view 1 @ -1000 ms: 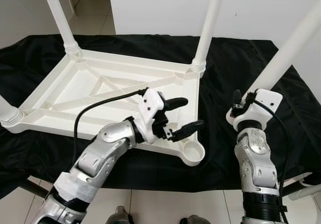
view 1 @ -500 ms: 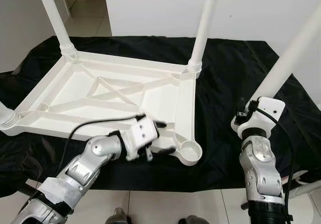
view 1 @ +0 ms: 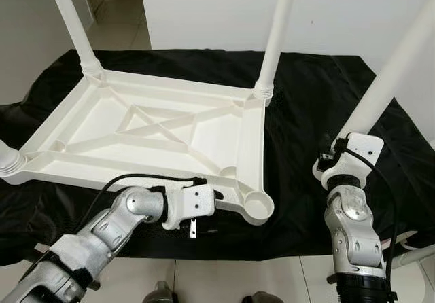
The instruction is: Building children table
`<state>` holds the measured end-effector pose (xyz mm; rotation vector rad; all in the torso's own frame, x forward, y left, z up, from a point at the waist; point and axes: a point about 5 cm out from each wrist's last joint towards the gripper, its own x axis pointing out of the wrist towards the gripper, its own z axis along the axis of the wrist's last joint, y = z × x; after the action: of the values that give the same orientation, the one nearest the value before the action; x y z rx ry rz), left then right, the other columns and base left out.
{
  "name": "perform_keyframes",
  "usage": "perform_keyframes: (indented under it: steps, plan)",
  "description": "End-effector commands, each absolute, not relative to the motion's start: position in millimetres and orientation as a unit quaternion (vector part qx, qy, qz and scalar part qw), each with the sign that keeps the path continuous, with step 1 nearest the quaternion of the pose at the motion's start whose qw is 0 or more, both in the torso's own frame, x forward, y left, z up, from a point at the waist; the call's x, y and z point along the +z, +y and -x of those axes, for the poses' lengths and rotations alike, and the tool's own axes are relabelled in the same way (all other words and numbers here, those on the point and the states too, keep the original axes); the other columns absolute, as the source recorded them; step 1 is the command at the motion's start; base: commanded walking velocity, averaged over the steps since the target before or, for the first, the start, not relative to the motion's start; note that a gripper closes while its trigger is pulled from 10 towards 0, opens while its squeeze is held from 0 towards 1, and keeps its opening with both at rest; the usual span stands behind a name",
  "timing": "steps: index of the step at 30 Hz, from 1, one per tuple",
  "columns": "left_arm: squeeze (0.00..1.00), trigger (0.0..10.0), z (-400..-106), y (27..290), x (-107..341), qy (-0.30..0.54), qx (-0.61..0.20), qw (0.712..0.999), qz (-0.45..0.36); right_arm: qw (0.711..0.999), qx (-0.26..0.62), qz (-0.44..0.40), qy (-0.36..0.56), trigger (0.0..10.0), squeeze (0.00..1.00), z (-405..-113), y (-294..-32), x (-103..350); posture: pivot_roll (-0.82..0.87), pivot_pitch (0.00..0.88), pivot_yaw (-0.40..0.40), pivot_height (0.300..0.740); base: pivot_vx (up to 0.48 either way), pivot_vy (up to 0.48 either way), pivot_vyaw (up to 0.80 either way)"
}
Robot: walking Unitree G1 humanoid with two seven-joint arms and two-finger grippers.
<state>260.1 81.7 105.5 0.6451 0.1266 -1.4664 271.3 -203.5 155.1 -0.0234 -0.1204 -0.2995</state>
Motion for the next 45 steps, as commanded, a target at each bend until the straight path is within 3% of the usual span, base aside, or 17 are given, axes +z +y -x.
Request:
perform_keyframes:
  steps: [1, 9, 15, 17, 22, 27, 39, 43, 45]
  plan:
    - [0.0, 10.0, -269.5, 73.3, 107.0, 0.048, -0.621, 0.727, -0.29, 0.986, -0.151, 0.016, -0.062, 10.0, 0.0, -270.3, -203.5, 157.3, -0.01, 0.0, -0.006, 0.74, 0.0, 0.0, 0.0]
    - [0.0, 10.0, -275.5, 36.8, 121.6, 0.029, -0.613, 0.754, -0.234, 0.986, -0.156, 0.019, -0.059, 10.0, 0.0, -270.0, -203.0, 157.0, -0.02, 0.0, -0.001, 0.74, 0.0, 0.0, 0.0]
    - [0.0, 10.0, -273.2, 15.6, 129.5, 0.01, -0.621, 0.752, -0.22, 0.984, -0.165, 0.021, -0.057, 10.0, 0.0, -268.3, -205.3, 156.6, -0.03, 0.0, 0.009, 0.74, 0.0, 0.0, 0.0]
    - [0.0, 10.0, -270.9, -2.6, 137.6, -0.003, -0.626, 0.754, -0.2, 0.983, -0.172, 0.021, -0.057, 10.0, 0.0, -266.8, -207.2, 156.6, -0.03, 0.003, 0.015, 0.74, 0.0, 0.0, 0.0]
    - [0.0, 10.0, -270.8, -9.0, 140.6, -0.005, -0.626, 0.756, -0.191, 0.983, -0.174, 0.022, -0.057, 10.0, 0.0, -266.6, -207.7, 157.1, -0.03, 0.008, 0.018, 0.74, 0.0, 0.0, 0.0]
    - [0.0, 10.0, -269.1, -36.4, 150.6, -0.015, -0.615, 0.77, -0.168, 0.982, -0.168, 0.016, -0.087, 10.0, 0.0, -264.9, -204.6, 165.0, -0.03, 0.032, 0.032, 0.74, 0.0, 0.0, 0.0]
    - [0.0, 10.0, -275.9, -30.5, 164.4, -0.028, -0.599, 0.789, -0.136, 0.979, -0.165, 0.014, -0.12, 10.0, 0.0, -262.5, -203.5, 177.1, -0.04, 0.046, 0.035, 0.74, 0.0, 0.0, 0.0]
    - [0.0, 10.0, -286.1, -20.5, 171.8, -0.026, -0.575, 0.807, -0.13, 0.978, -0.167, 0.011, -0.128, 10.0, 0.0, -262.3, -205.7, 180.5, -0.03, 0.043, 0.029, 0.74, 0.0, 0.0, 0.0]
    - [0.0, 10.0, -299.2, -5.6, 176.9, -0.024, -0.539, 0.831, -0.133, 0.976, -0.153, 0.016, -0.153, 10.0, 0.0, -262.0, -204.6, 189.3, -0.03, 0.04, 0.026, 0.74, 0.0, 0.0, 0.0]
